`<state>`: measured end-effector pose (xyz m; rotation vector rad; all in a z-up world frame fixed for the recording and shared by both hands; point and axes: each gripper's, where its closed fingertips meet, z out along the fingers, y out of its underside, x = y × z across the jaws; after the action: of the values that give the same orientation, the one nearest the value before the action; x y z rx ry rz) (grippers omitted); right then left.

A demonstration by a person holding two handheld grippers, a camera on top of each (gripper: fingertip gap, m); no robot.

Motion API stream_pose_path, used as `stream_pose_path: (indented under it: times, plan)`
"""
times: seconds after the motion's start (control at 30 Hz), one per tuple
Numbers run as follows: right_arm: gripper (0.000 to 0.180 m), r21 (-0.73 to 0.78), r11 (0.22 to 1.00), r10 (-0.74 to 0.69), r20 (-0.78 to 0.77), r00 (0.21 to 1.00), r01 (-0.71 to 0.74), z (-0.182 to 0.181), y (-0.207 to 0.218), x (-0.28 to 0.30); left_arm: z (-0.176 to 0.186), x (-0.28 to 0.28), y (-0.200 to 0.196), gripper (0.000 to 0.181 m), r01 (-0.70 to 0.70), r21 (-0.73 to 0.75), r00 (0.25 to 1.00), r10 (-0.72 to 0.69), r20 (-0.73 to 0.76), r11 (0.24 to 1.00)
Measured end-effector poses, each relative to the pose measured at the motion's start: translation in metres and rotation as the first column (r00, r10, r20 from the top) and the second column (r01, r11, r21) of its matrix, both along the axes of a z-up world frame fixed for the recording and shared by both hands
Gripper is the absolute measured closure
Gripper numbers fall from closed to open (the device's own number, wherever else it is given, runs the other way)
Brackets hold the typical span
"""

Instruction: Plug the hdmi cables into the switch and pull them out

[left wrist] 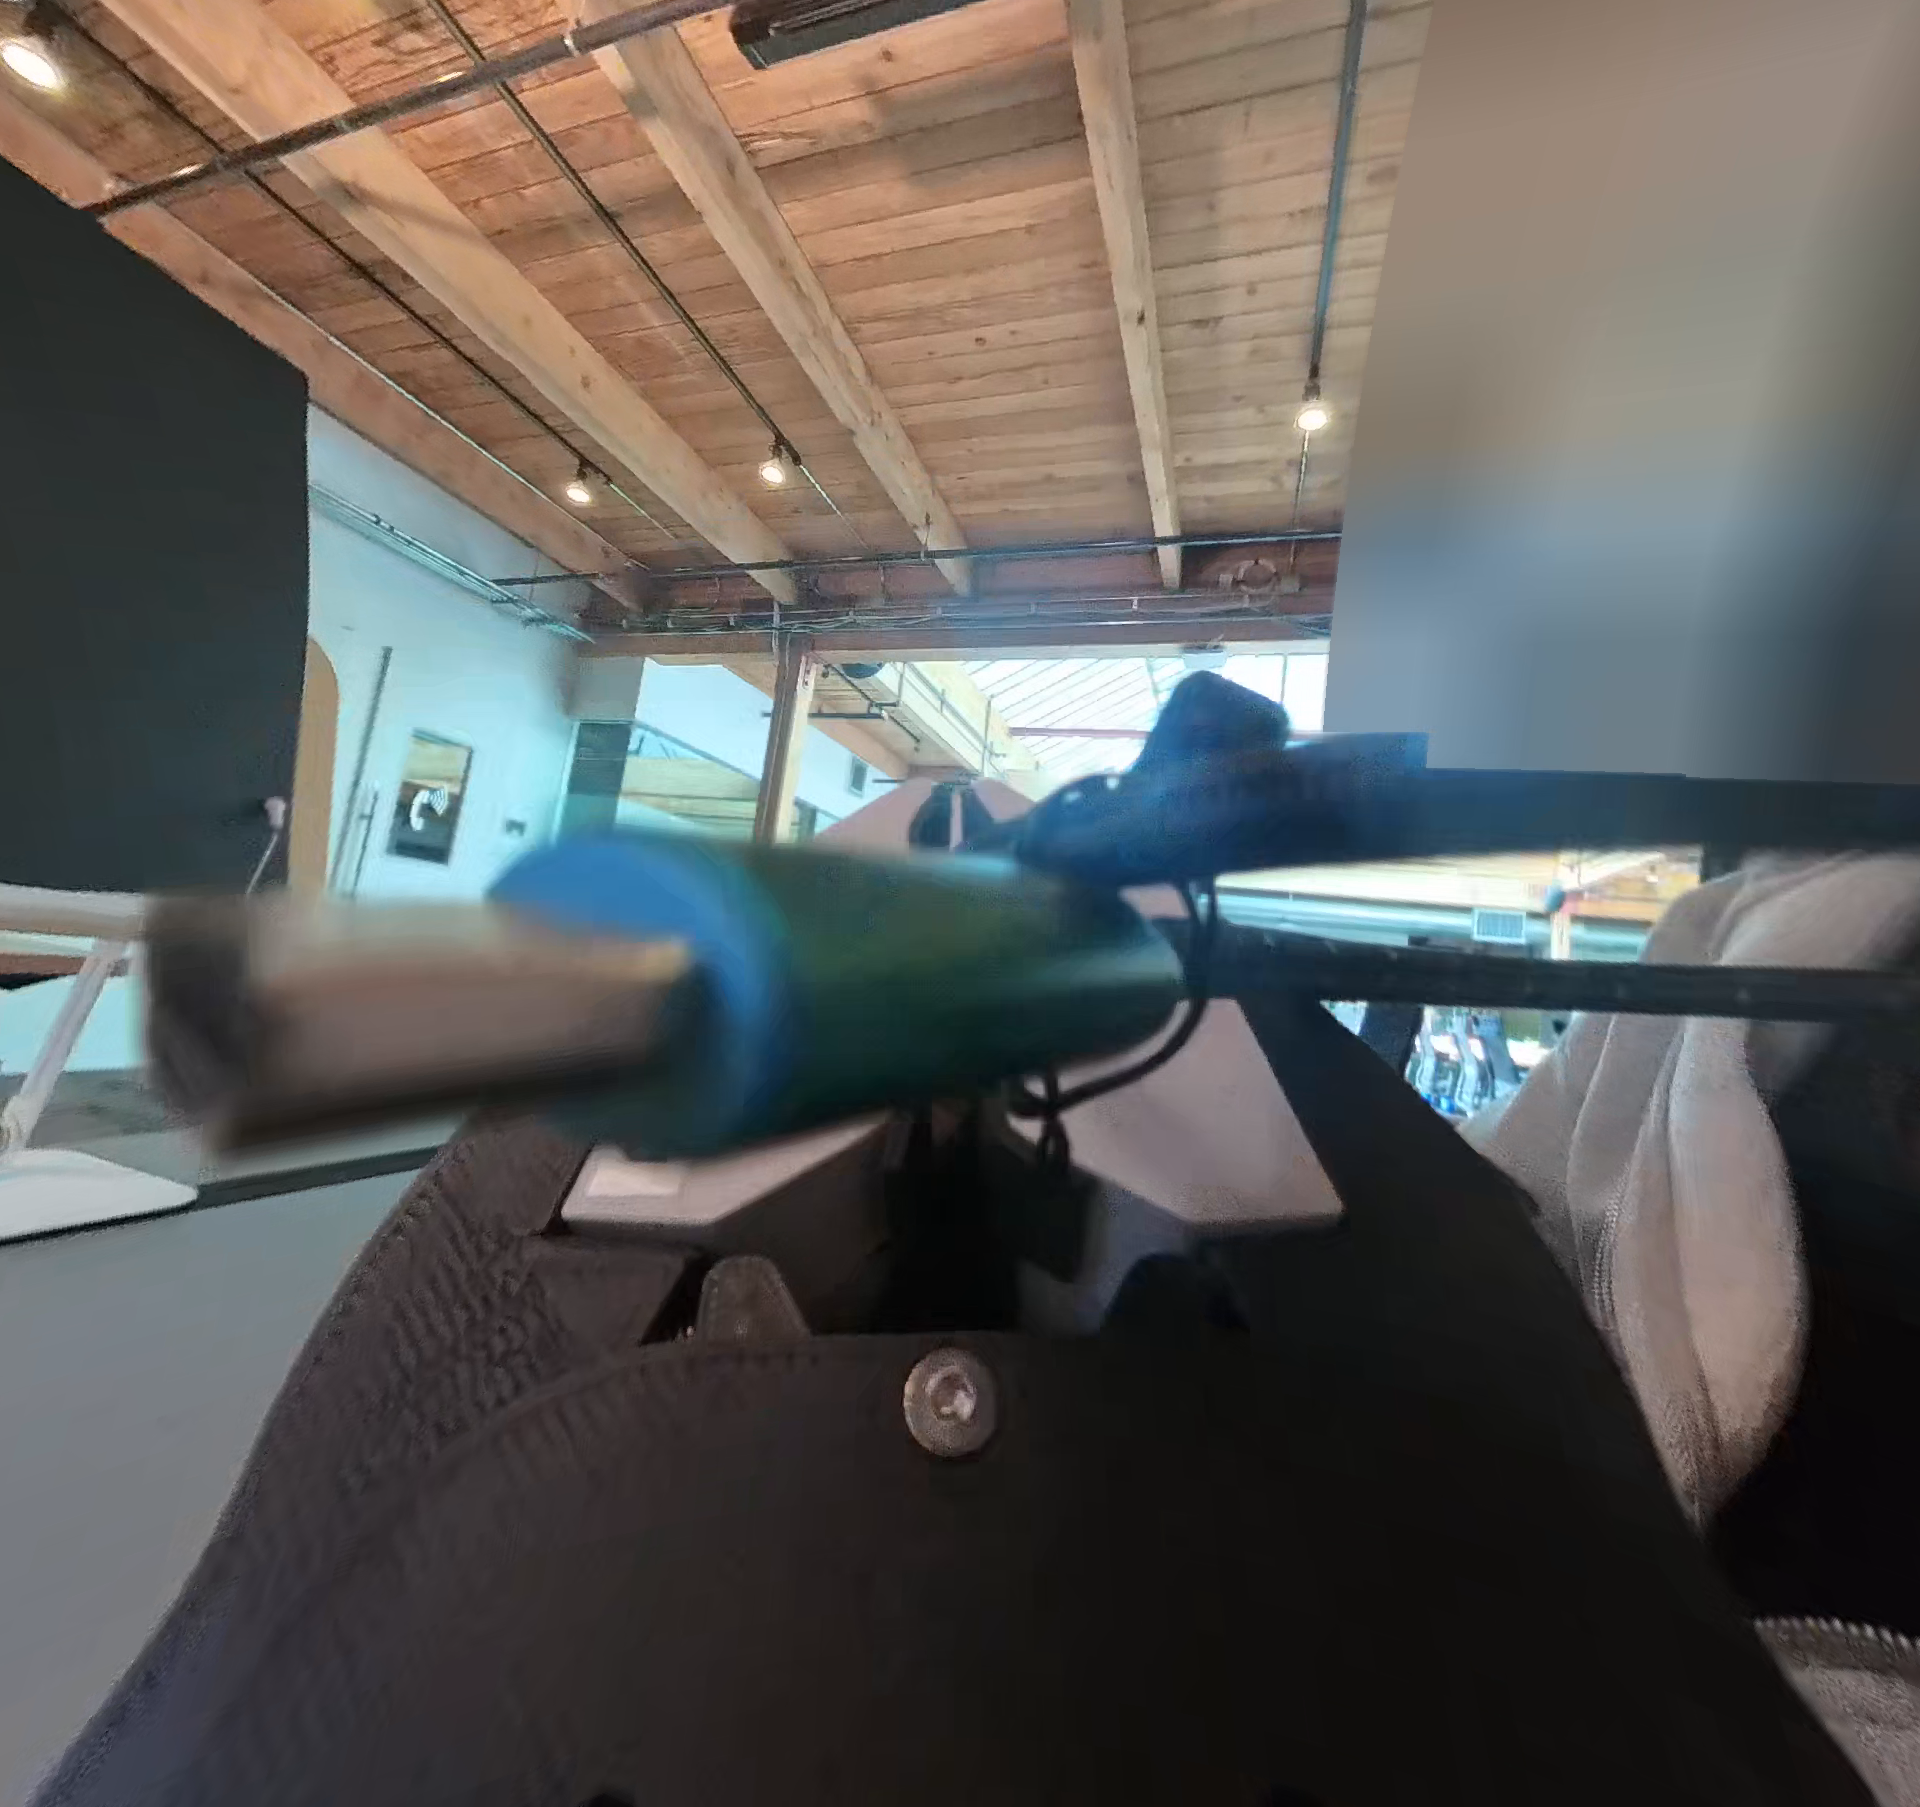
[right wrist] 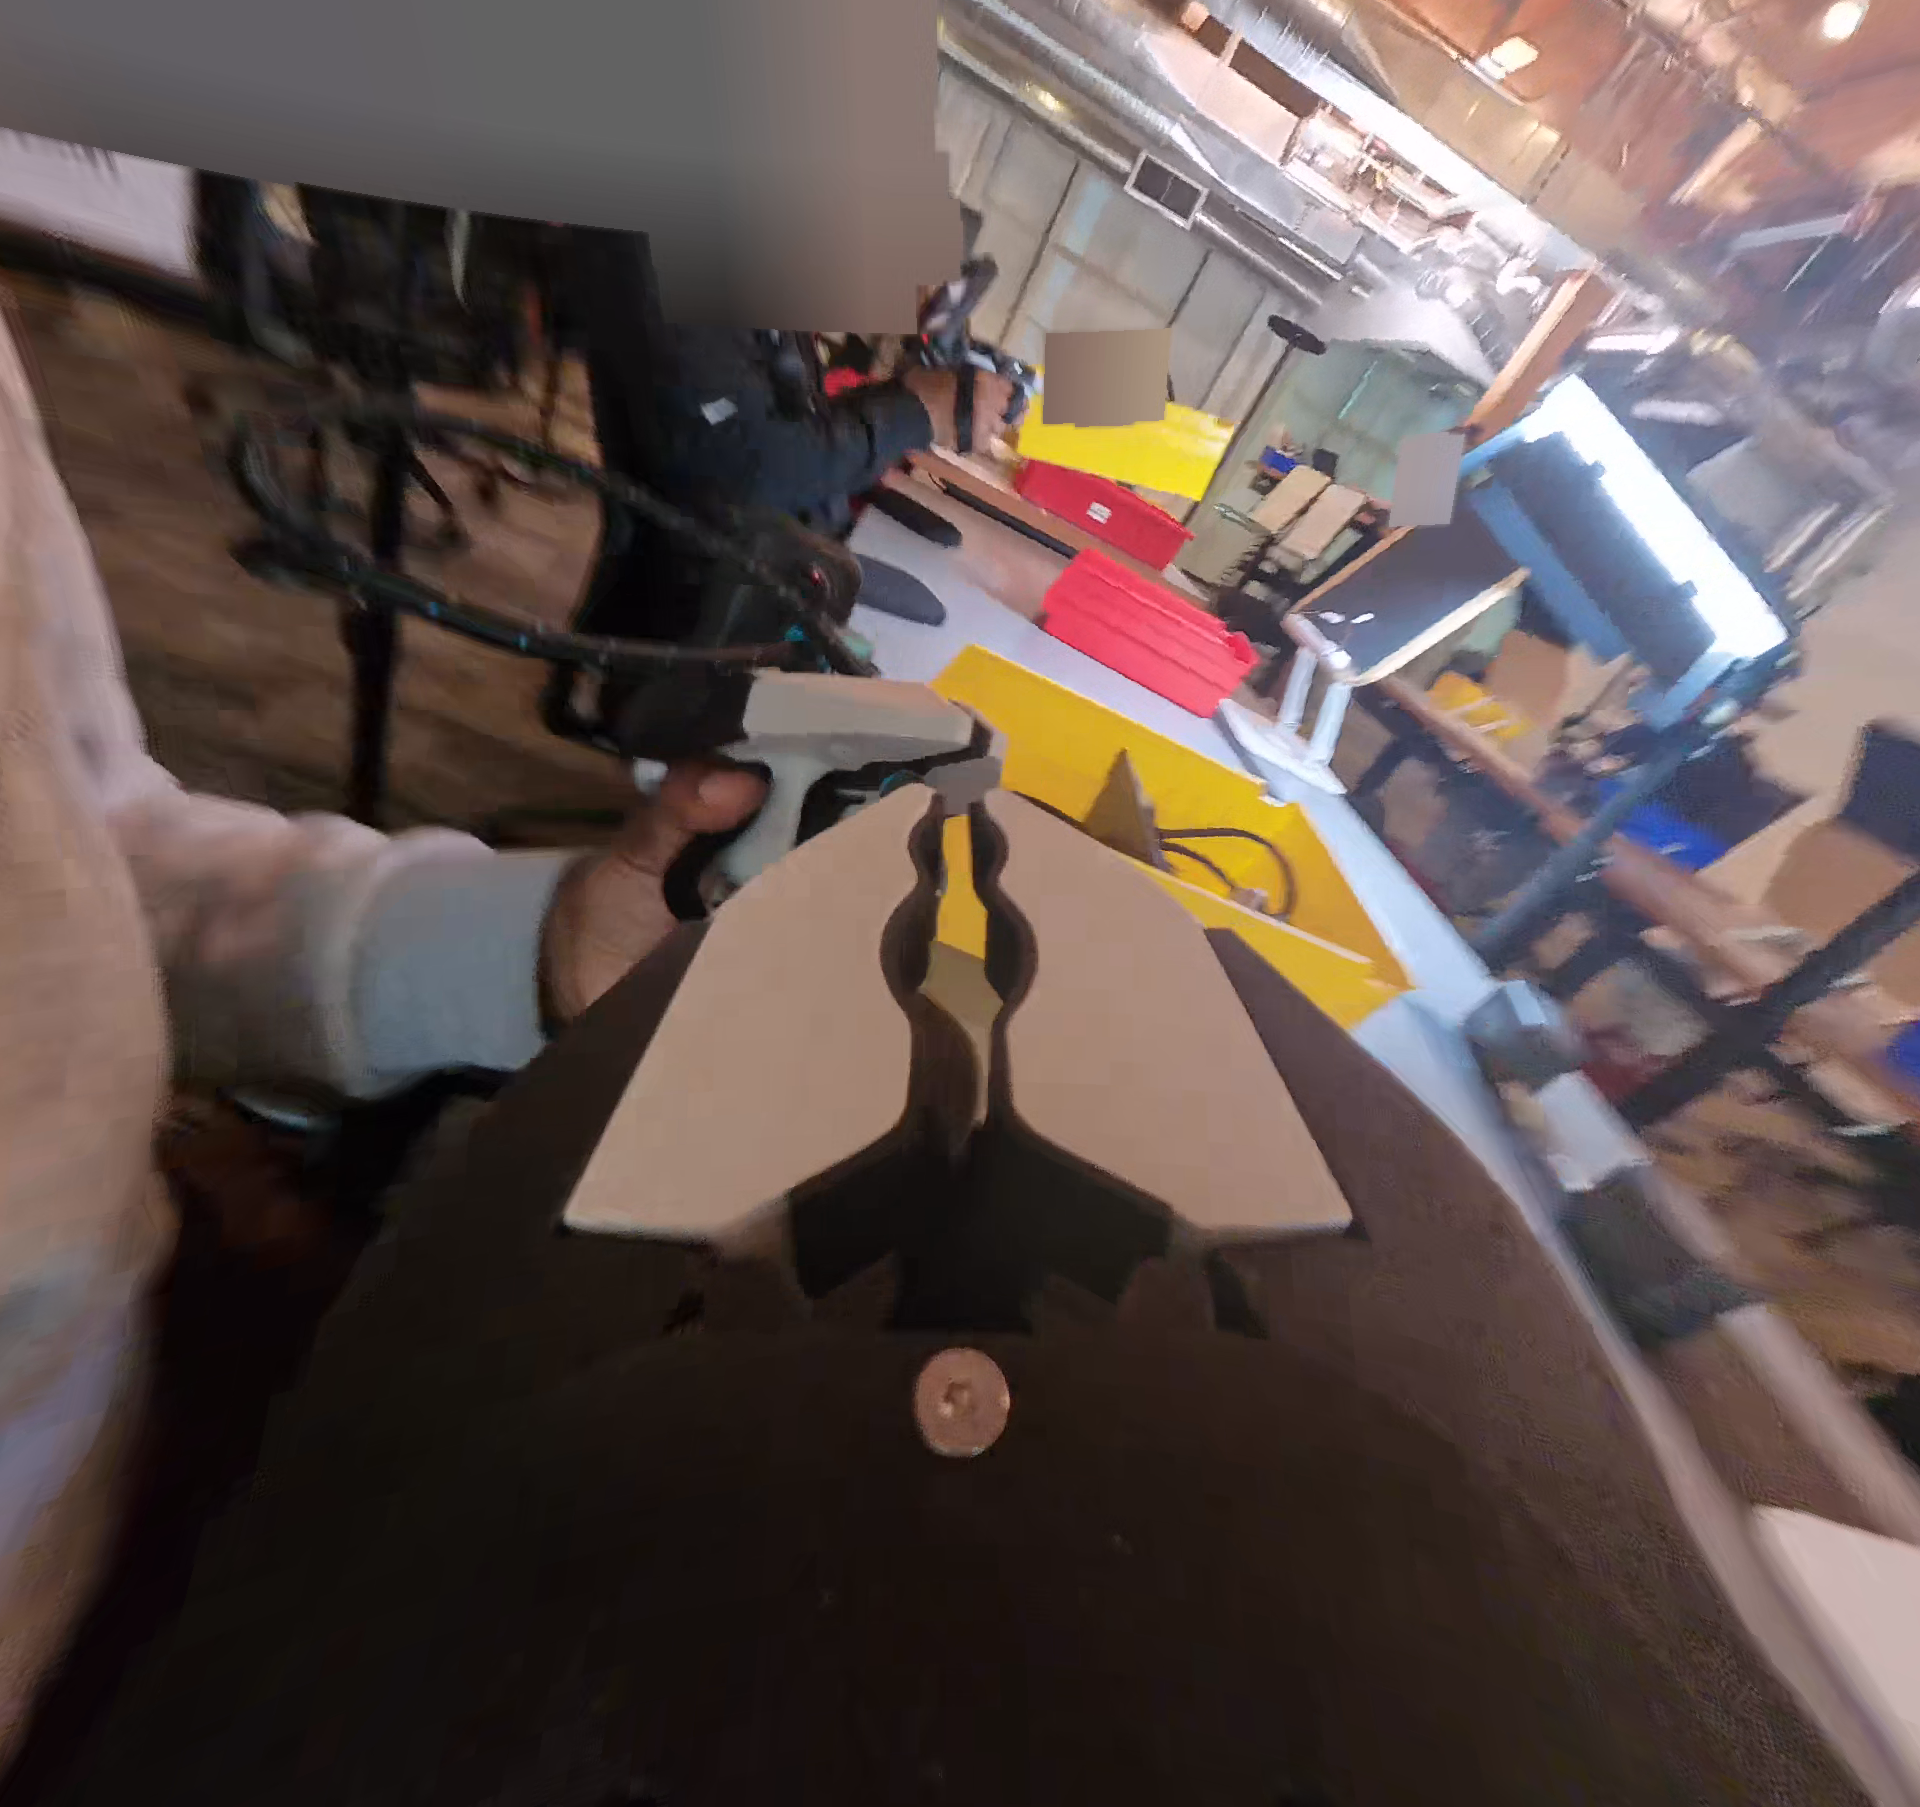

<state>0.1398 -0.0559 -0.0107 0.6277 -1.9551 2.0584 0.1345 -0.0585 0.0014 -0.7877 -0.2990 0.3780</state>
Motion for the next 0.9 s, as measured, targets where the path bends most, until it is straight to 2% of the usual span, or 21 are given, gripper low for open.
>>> stream_pose_path:
  times: [0.07,0.13,0.17,0.23,0.3,0.37,0.4,0.47,0.53,0.6,0.7,0.9]
  plan:
    - [0.159,0.012,0.999,0.050,0.154,0.987,-0.052,0.001,0.003,-0.001,0.001,0.004,0.000,0.127,-0.013,-0.018,0.999,0.013,-0.038,1.000]
    - [0.152,0.092,0.991,0.077,0.213,0.974,-0.098,-0.008,0.002,0.000,0.001,0.005,-0.001,0.106,-0.037,-0.038,0.997,0.035,-0.064,0.999]
    - [0.150,0.132,0.986,0.077,0.204,0.976,-0.106,-0.014,0.001,0.002,0.000,0.006,0.000,0.095,-0.035,-0.049,0.997,0.032,-0.068,0.998]
    - [0.167,0.145,0.985,0.078,0.121,0.990,-0.095,-0.017,-0.002,0.006,-0.001,0.006,0.003,0.094,-0.041,-0.070,0.997,0.036,-0.072,0.997]
    - [0.167,0.133,0.989,0.061,-0.031,0.998,-0.056,-0.015,-0.003,0.009,0.001,0.007,0.002,0.093,-0.037,-0.059,0.997,0.033,-0.064,0.998]
    - [0.168,0.092,0.996,0.016,-0.256,0.967,0.007,-0.012,-0.002,0.011,0.000,0.006,0.003,0.097,-0.027,-0.075,0.999,0.025,-0.026,0.997]
    - [0.168,0.063,0.997,-0.012,-0.396,0.918,0.040,-0.012,-0.001,0.013,-0.001,0.006,0.003,0.099,-0.013,-0.090,1.000,0.013,-0.006,0.996]
    - [0.168,-0.009,0.997,-0.068,-0.655,0.752,0.083,-0.011,0.002,0.018,-0.003,0.009,0.006,0.162,0.048,-0.121,0.998,-0.044,0.033,0.992]
    - [0.168,-0.063,0.994,-0.103,-0.803,0.587,0.088,-0.011,0.004,0.022,-0.005,0.012,0.009,0.159,0.116,-0.144,0.991,-0.105,0.078,0.983]
    - [0.168,-0.097,0.993,-0.120,-0.875,0.468,0.074,-0.009,0.006,0.026,-0.006,0.017,0.012,0.157,0.169,-0.171,0.983,-0.152,0.106,0.971]
    - [0.168,-0.079,0.996,-0.091,-0.901,0.424,0.045,-0.010,0.007,0.030,-0.008,0.024,0.014,0.159,0.194,-0.222,0.979,-0.174,0.109,0.956]
    - [0.167,-0.012,1.000,-0.012,-0.894,0.447,0.003,-0.015,0.009,0.033,-0.015,0.034,0.018,0.163,0.243,-0.308,0.969,-0.214,0.124,0.920]
